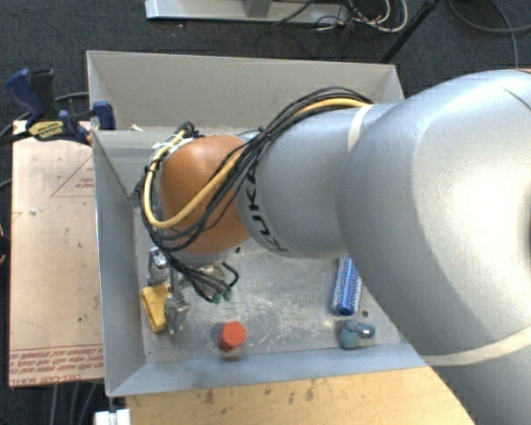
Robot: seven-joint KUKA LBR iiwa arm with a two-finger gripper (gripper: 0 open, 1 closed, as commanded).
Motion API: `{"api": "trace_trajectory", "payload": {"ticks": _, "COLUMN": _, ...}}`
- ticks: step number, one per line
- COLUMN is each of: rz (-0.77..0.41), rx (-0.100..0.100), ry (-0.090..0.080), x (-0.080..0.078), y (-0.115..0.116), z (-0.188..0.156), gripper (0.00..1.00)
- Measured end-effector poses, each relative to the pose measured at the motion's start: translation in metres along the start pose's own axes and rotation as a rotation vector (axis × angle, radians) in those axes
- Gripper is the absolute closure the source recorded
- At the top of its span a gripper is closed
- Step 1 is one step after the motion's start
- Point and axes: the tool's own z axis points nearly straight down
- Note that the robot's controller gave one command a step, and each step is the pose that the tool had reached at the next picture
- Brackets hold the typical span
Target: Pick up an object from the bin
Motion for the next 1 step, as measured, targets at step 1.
{"api": "trace_trajectory", "payload": {"ticks": 1, "rz": -0.009, "rx": 0.001, "ry": -0.012, "x": -0.014, "y": -0.0101, "z": -0.1849, "gripper": 1.0}}
